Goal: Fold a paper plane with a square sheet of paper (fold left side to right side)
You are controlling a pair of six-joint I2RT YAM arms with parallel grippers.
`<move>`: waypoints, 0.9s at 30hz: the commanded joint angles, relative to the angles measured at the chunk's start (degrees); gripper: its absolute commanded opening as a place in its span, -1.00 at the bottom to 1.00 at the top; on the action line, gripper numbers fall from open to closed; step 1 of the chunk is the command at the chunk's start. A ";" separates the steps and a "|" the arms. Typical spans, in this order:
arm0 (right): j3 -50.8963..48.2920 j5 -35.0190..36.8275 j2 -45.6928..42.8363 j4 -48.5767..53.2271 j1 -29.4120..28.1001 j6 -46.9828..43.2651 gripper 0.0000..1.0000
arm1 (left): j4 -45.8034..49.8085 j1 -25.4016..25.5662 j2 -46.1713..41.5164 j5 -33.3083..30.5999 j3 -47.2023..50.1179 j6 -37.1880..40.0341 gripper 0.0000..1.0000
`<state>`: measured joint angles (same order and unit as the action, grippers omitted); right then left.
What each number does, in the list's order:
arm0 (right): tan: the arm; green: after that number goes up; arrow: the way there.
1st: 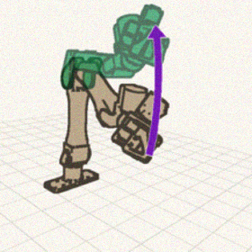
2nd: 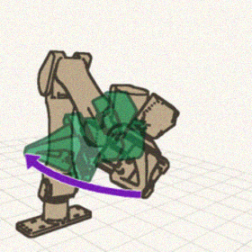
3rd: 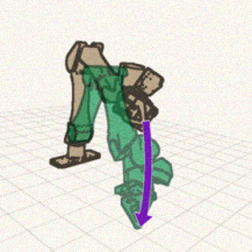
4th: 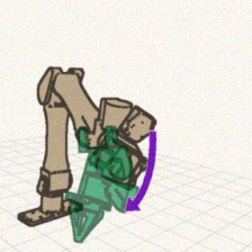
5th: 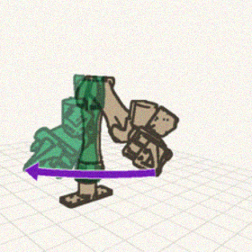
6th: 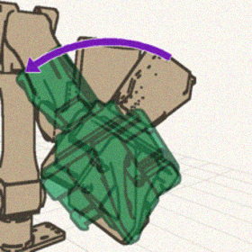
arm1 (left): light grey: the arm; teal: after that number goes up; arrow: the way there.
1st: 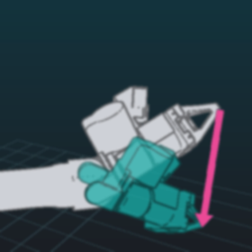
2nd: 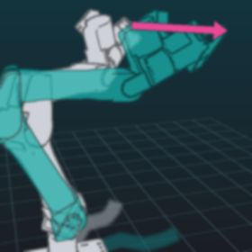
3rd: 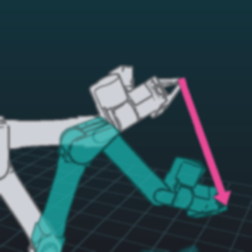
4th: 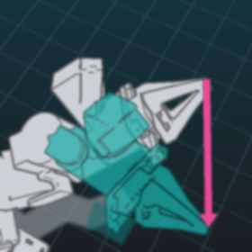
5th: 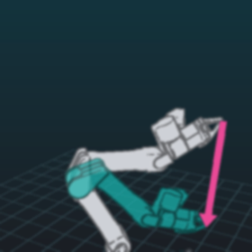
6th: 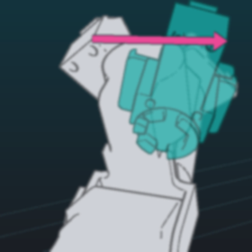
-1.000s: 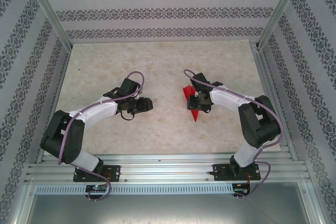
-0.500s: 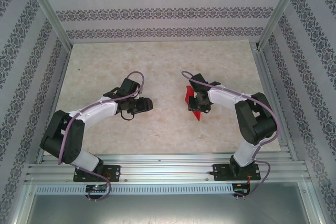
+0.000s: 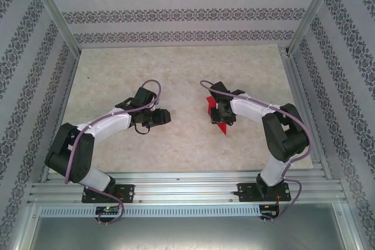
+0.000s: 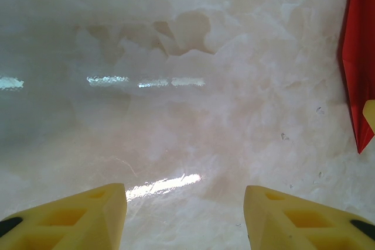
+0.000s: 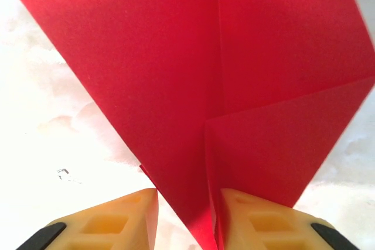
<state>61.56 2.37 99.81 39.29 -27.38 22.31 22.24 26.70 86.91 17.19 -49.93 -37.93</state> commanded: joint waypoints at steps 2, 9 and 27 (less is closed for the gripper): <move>1.98 2.96 -1.99 1.14 -0.24 -1.15 -0.40 | 0.38 0.22 0.00 -0.45 -0.43 0.43 0.13; 1.72 2.30 -2.36 0.21 1.20 -1.34 -0.55 | 0.17 0.31 0.37 -0.14 -0.74 0.24 0.13; -3.96 -10.76 -6.79 -5.78 9.26 -0.19 -0.73 | 0.04 0.59 1.40 0.29 -1.46 0.10 0.14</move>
<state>58.63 -4.60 94.30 35.57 -18.41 21.45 22.22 26.76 87.72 17.23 -49.93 -37.93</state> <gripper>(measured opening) 0.127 0.568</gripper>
